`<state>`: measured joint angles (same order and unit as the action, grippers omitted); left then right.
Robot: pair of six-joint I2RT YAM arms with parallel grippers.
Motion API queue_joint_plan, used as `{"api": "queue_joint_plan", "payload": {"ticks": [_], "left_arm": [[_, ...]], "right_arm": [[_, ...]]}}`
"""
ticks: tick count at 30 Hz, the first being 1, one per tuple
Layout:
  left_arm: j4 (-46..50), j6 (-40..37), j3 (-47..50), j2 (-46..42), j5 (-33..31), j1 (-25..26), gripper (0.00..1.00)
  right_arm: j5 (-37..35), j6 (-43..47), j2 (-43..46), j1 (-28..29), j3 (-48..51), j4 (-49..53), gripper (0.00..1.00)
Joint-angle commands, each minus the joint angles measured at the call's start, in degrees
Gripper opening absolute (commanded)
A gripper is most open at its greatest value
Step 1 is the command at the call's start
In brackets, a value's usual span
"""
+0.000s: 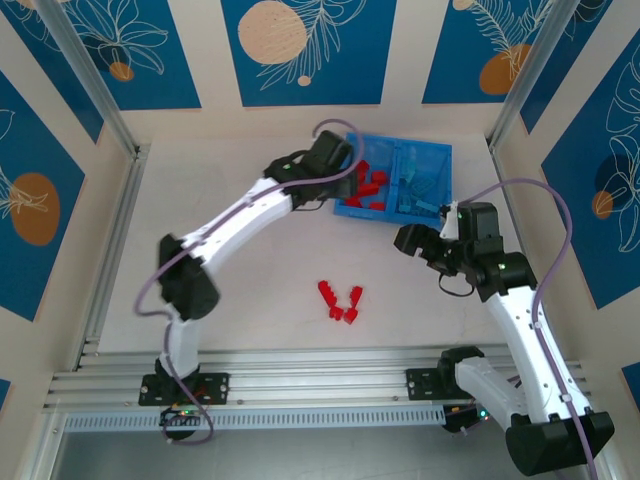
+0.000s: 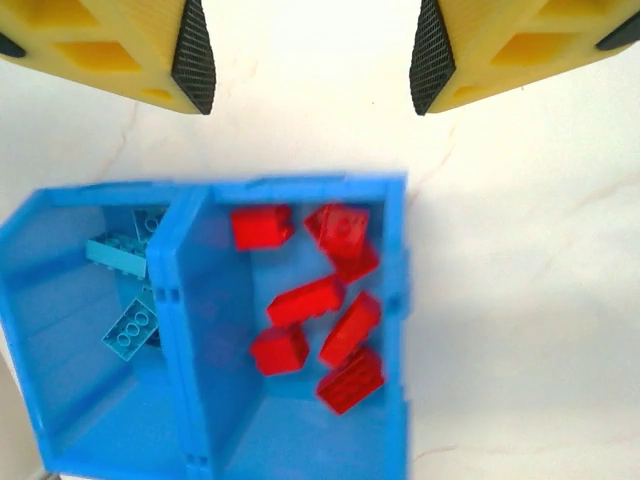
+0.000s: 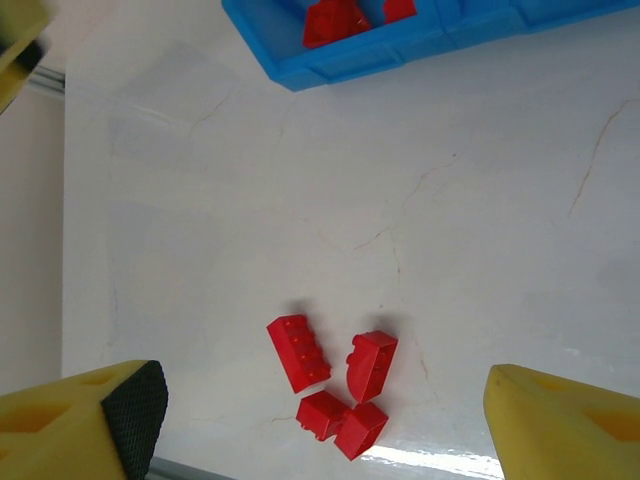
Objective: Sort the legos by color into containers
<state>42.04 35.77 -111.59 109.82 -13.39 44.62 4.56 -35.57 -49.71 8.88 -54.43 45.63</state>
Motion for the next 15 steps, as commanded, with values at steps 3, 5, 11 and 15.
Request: {"api": "queue_joint_plan", "payload": {"ticks": [3,5,11,15], "left_arm": [[2.5,16.3,18.7,-11.6,3.7,-1.1,0.57],[5.1,18.3,23.2,-12.5,8.8,-1.1,0.57],[8.9,16.7,27.4,-8.7,21.3,-1.1,0.61],[7.4,14.0,26.1,-1.8,32.7,-0.9,0.73]], "right_arm": [[-2.2,0.4,0.8,-0.2,1.0,-2.7,0.84],[-1.6,0.9,0.3,-0.2,1.0,-3.0,0.84],[-0.5,1.6,-2.5,-0.1,0.0,-1.6,0.84],[0.5,1.8,-3.0,-0.1,-0.1,-1.2,0.84]]}}
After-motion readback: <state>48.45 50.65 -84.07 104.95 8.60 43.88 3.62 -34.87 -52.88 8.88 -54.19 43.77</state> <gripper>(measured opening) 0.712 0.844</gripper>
